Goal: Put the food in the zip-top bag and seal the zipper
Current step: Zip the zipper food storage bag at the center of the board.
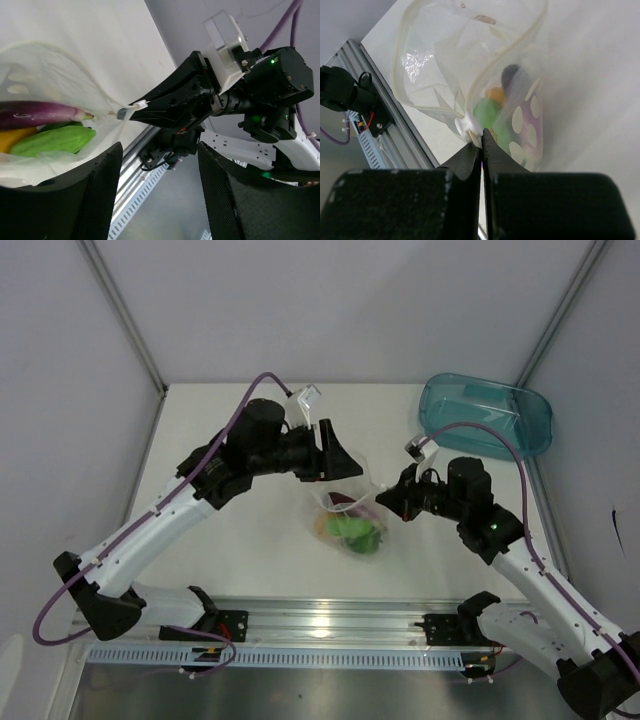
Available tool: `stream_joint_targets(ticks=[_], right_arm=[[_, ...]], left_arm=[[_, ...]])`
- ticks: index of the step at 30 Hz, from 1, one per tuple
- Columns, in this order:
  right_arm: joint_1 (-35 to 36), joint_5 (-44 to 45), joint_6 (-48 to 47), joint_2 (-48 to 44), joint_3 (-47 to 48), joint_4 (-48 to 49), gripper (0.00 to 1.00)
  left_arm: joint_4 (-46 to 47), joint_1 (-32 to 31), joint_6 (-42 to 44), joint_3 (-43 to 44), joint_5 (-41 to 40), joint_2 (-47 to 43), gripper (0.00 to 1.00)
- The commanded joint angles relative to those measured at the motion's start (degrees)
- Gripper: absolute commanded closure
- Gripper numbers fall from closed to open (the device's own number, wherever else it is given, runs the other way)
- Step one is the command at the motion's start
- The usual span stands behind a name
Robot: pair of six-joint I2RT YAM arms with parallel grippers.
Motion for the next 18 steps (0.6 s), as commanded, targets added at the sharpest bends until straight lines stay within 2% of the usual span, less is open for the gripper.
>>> stream_joint_targets(ticks=[1,2,3,4,5,6,8,9,12,16,18], right_arm=[[1.32,1.12,-2.07,0.21,2.49,0.07,1.0],[1.59,1.12,-2.16,0.21,2.49,-0.19,1.0],[1.68,0.77,-2.42,0.38,2.41,-0.46,1.0],[1.68,0.42,-2.42,0.56,2.41,-0.63,1.0],[1.68,0.24,-2.42,0.82,2.49,-0.81,1.0],[1.68,0.15,-2.51,1.35,2.75,-0.99,1.0],[1.68,-0.37,-2.25,1.7,3.19,-1.69,1.0],[1.5,-0.72,-2.16,1.79,3.54,-1.95,1.0],[1.15,-3.62,-1.72,2.49,4.07,-2.74,1.0],[0.71,-7.23,-1.81,3.46,4.34,-3.27,1.0],[0.62,-8.63,-1.55,3.73,4.51,-3.1,1.0]], left_arm=[[-0.27,-1.21,-6.01,0.32,-0.86,-0.42,0.36],[1.03,-1.47,-3.58,0.84,0.36,0.28,0.36],[3.4,-1.74,-0.6,1.46,7.85,1.42,0.38],[6.03,-1.74,2.31,1.2,11.41,1.78,0.39],[11.8,-1.91,6.69,-0.63,13.45,1.61,0.39],[14.99,-1.91,9.17,-1.95,14.77,0.91,0.45],[20.44,-2.0,17.83,-8.87,12.86,-3.3,0.52],[26.73,-2.0,20.5,-10.99,11.89,-5.05,0.54],[34.16,-1.91,30.35,-18.48,13.46,-9.28,0.52],[28.3,-0.69,38.18,-16.12,21.53,-7.63,0.51],[26.81,-0.07,42.05,-15.06,29.0,-6.13,0.47]])
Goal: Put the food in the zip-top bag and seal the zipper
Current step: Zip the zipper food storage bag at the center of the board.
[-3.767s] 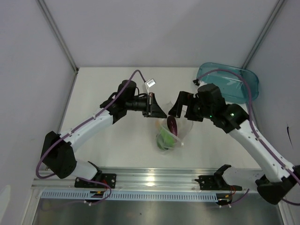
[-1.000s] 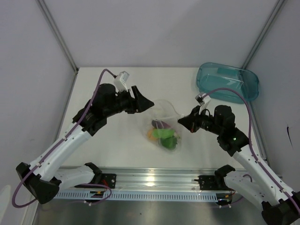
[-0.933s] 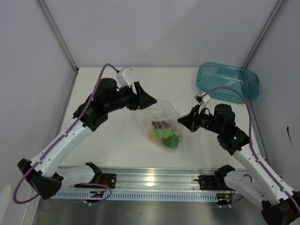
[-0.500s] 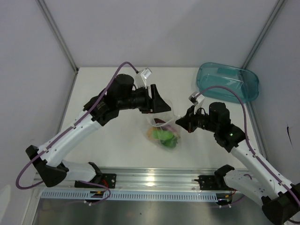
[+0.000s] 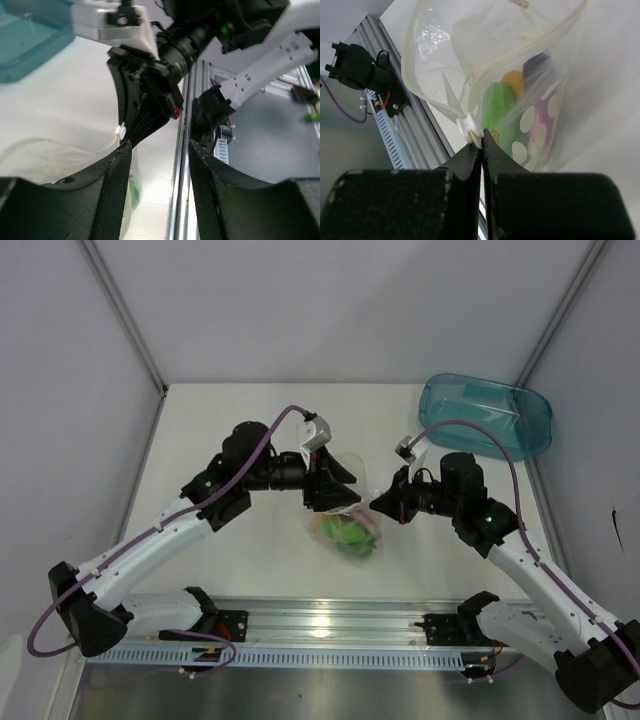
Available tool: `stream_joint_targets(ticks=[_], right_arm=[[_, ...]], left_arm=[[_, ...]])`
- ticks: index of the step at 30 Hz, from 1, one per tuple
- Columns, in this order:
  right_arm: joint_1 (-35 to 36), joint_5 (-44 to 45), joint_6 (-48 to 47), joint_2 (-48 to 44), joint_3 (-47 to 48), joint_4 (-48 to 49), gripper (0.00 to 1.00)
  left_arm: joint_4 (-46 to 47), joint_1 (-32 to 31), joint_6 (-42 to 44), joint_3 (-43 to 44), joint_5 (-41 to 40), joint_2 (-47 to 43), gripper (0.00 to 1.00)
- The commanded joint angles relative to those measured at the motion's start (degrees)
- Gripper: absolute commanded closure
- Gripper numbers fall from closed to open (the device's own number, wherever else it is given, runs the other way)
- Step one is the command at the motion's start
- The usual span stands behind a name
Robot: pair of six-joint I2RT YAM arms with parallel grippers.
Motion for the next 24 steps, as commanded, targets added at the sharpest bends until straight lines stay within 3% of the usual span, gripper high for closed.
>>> stream_joint_targets(ticks=[1,8,17,24], right_arm=[[-0.27,-4.4,-0.32,0.4,2.53,0.24,1.0],[-0.27,-7.56,-0.67,1.2,3.14,-0.28,1.0],[-0.36,-8.44,-1.2,1.98,4.02,-0.8,1.0],[-0.36,-8.44,-1.46,1.9,4.37,-0.9,1.0]], left_arm=[[2.14,0.94,12.24,2.32,12.66,1.24,0.47],[-6.55,0.94,23.23,6.88,15.75,6.95,0.44],[-8.84,0.94,20.96,12.16,21.38,14.42,0.49],[-9.89,0.94,19.46,13.39,17.08,17.76,0.58]])
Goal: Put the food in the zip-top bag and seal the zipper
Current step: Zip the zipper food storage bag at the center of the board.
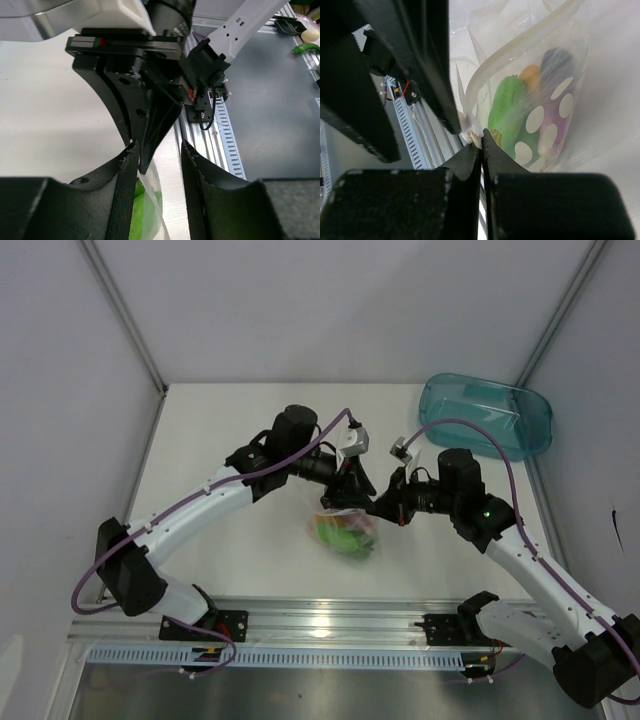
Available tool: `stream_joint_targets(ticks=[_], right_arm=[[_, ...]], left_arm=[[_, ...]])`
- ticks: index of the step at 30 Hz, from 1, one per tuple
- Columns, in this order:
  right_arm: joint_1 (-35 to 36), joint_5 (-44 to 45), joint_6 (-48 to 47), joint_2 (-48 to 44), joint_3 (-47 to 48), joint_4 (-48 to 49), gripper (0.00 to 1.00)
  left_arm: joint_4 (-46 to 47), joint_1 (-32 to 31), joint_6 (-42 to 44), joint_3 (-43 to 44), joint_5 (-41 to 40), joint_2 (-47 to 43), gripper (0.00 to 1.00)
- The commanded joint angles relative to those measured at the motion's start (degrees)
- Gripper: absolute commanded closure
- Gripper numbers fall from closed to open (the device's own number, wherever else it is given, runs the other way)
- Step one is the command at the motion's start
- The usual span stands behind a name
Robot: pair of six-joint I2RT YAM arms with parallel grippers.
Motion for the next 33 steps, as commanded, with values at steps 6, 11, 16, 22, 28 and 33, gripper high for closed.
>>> stream_joint_targets(ticks=[6,11,16,22,28,33], right_arm=[[-0.03,-0.62,-1.22,-0.66,2.47,0.48,1.0],[-0.03,-0.27,-1.49,-1.01,2.64,-0.22,1.0],[-0.12,0.35,-1.75,-1.19,2.64,-0.31,1.0],[-0.12,0.53,-2.01,-1.01,2.47,-0.57,1.0],[-0.03,0.7,-2.1,-1.36,2.73,-1.28,1.0],[0.06,1.05,-2.1,-1.63,2.64,-1.45,1.0]], left_arm=[[-1.17,0.32,0.03,3.31,-1.61,2.97,0.61],[-2.23,0.32,0.47,3.4,-2.41,3.59,0.65],[-3.2,0.32,1.35,2.96,-4.16,3.68,0.68],[-1.62,0.32,0.56,1.39,-4.95,2.63,0.65],[-0.56,0.32,0.11,0.94,-5.13,2.01,0.6],[-1.26,0.32,0.2,1.38,-3.99,2.71,0.6]])
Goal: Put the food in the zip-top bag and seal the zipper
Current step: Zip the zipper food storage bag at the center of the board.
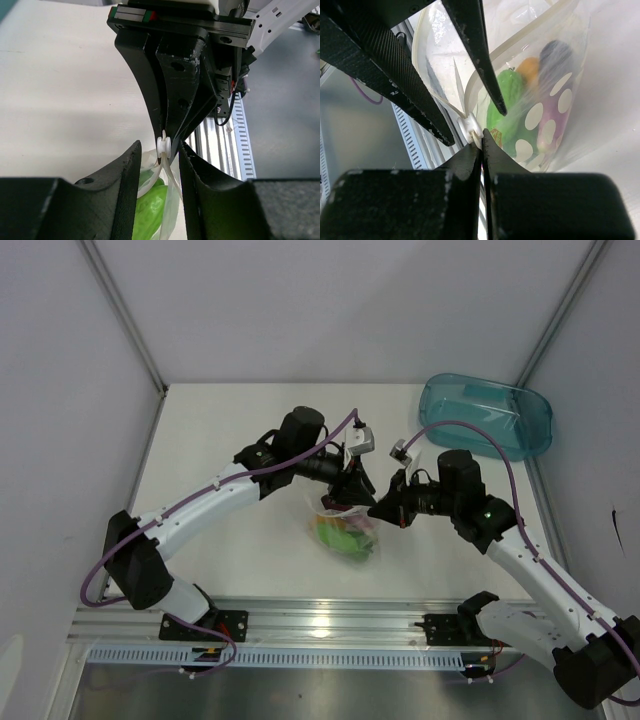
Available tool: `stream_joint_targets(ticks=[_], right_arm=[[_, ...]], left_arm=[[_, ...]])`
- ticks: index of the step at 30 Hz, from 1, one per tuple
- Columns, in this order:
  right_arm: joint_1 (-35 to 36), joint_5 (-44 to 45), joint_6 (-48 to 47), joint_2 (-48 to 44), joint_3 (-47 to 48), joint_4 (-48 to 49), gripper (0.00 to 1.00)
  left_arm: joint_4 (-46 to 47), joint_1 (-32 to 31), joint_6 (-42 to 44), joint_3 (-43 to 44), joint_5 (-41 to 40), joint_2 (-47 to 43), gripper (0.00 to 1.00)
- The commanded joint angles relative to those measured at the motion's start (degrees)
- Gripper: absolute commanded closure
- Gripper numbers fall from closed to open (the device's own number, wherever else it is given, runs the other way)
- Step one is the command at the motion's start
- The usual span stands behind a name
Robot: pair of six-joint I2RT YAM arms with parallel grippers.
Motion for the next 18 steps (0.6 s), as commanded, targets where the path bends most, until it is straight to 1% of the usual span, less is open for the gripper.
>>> stream_joint_targets(ticks=[1,5,12,18], right_arm=[[-0.05,0.55,-0.95,-1.41,2.64,0.62,1.0],[-0.05,0.73,-0.77,-1.5,2.64,0.89,1.0],[0.03,0.82,-0.77,-1.59,2.64,0.89,1.0],[0.12,1.08,-0.86,-1.85,2.56,0.62,1.0]], left_arm=[[0.03,0.32,0.36,0.53,1.58,-0.65,0.62],[0.02,0.24,0.27,0.44,4.13,-0.39,0.66],[-0.77,0.15,-0.43,1.76,4.31,1.02,0.71],[-0.59,0.15,-1.4,2.37,4.13,1.89,0.74]])
